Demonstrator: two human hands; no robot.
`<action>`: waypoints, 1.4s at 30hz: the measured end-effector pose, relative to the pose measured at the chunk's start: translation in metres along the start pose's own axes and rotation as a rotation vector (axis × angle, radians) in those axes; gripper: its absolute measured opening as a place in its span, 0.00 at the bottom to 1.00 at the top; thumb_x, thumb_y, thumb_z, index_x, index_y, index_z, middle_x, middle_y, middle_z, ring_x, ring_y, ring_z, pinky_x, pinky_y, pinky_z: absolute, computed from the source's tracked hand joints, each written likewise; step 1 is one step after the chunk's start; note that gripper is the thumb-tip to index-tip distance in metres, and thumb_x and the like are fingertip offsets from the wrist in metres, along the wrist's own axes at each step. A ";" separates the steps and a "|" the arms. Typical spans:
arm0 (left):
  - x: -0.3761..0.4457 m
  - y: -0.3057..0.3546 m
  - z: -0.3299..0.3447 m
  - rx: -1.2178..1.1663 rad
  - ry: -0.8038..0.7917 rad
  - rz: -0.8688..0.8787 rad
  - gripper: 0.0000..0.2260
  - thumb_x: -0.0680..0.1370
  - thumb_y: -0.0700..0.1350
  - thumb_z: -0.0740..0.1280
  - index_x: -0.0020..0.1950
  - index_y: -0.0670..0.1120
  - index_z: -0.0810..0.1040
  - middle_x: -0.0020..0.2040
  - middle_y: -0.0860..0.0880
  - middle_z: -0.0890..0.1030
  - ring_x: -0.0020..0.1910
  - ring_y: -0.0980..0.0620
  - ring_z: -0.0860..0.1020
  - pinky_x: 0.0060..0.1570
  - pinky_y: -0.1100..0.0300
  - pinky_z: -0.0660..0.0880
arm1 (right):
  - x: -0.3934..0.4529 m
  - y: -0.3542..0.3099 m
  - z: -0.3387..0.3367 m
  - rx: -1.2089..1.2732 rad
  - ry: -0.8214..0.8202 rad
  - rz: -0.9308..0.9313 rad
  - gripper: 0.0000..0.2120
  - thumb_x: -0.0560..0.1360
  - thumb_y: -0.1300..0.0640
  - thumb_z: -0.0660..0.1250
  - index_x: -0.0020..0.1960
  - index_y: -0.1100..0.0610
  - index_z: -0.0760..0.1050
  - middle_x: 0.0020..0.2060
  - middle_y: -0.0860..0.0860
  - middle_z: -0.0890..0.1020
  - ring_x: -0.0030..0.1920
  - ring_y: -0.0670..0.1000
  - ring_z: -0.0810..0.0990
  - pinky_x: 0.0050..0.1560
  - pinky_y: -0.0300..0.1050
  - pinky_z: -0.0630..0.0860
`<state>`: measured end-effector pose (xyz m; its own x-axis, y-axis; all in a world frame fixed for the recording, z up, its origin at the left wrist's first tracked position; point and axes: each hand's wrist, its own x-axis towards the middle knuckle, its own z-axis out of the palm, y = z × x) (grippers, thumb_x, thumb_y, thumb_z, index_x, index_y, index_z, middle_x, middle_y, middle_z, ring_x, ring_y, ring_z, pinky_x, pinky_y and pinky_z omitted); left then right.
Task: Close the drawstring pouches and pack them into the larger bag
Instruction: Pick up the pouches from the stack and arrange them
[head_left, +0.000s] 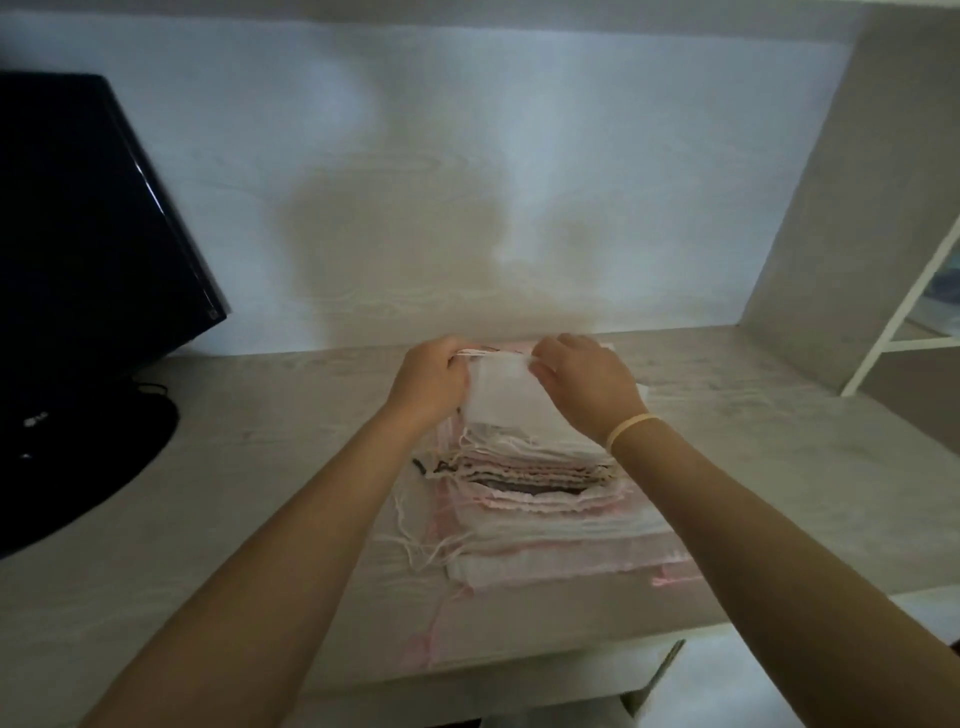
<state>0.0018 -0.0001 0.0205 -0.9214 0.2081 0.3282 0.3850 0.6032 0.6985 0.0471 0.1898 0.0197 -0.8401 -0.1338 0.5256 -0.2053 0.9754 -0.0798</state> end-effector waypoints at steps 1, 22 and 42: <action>0.008 -0.008 -0.001 0.018 -0.002 -0.019 0.13 0.80 0.37 0.57 0.53 0.43 0.81 0.42 0.50 0.79 0.41 0.50 0.76 0.40 0.59 0.68 | 0.007 0.005 0.006 -0.016 -0.032 0.033 0.13 0.81 0.50 0.57 0.53 0.57 0.74 0.46 0.54 0.78 0.48 0.57 0.76 0.42 0.49 0.73; 0.065 -0.077 -0.010 -0.906 0.110 -0.546 0.04 0.79 0.39 0.67 0.47 0.39 0.78 0.30 0.48 0.83 0.25 0.56 0.79 0.29 0.62 0.79 | 0.082 0.058 0.041 1.086 -0.017 0.675 0.09 0.74 0.71 0.65 0.52 0.67 0.81 0.36 0.60 0.81 0.33 0.54 0.79 0.37 0.41 0.82; 0.008 -0.059 -0.001 -0.656 0.240 -0.645 0.13 0.82 0.47 0.63 0.41 0.40 0.75 0.34 0.43 0.81 0.23 0.53 0.79 0.27 0.59 0.78 | 0.012 0.079 0.014 0.781 -0.058 0.823 0.09 0.79 0.60 0.58 0.47 0.64 0.75 0.34 0.58 0.78 0.29 0.54 0.78 0.32 0.47 0.78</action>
<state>-0.0281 -0.0350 -0.0176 -0.9594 -0.2219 -0.1744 -0.1740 -0.0213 0.9845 0.0133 0.2623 0.0077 -0.8825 0.4692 0.0309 0.1799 0.3977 -0.8997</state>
